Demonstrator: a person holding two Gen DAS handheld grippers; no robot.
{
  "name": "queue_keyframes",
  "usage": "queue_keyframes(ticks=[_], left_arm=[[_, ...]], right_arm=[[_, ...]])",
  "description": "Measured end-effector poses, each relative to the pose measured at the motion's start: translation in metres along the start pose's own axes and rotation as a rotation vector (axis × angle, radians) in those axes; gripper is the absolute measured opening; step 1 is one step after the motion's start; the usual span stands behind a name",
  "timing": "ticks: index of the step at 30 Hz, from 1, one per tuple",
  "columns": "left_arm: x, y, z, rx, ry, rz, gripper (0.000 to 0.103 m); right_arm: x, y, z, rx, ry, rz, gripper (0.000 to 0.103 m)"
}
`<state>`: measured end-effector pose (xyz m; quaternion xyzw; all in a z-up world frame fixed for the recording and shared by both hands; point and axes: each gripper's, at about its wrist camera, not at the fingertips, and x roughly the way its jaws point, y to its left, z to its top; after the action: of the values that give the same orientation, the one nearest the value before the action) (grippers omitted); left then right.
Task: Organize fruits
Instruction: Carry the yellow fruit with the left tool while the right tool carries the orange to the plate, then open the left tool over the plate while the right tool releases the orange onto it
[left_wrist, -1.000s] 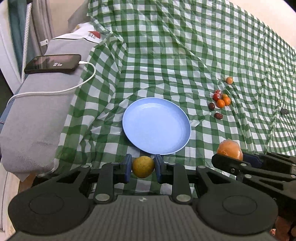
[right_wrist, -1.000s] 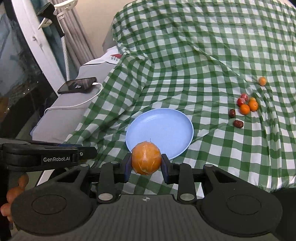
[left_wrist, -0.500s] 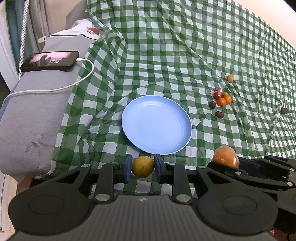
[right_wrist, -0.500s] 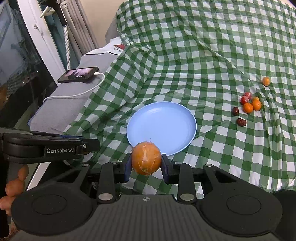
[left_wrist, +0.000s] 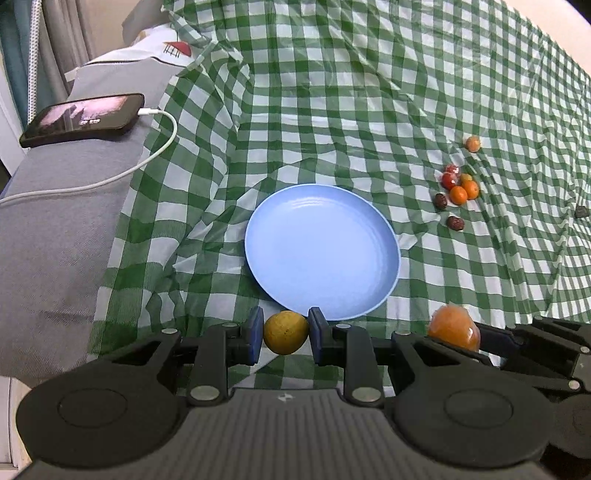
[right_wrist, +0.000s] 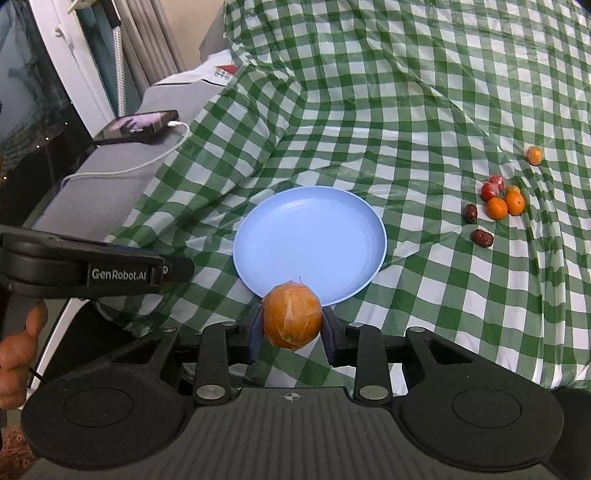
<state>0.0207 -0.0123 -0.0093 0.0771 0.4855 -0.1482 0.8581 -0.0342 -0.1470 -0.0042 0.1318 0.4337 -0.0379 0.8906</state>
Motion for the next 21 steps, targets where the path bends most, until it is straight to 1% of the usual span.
queue_keyframes(ticks=[12,21], left_arm=[[0.051,0.008,0.03,0.004,0.062,0.016,0.028],[0.099,0.012,0.05,0.018,0.113,0.038,0.028]], right_arm=[[0.055,-0.015,0.019,-0.015,0.073,-0.043,0.034],[0.106,-0.025,0.037,-0.035,0.117,-0.066,0.034]])
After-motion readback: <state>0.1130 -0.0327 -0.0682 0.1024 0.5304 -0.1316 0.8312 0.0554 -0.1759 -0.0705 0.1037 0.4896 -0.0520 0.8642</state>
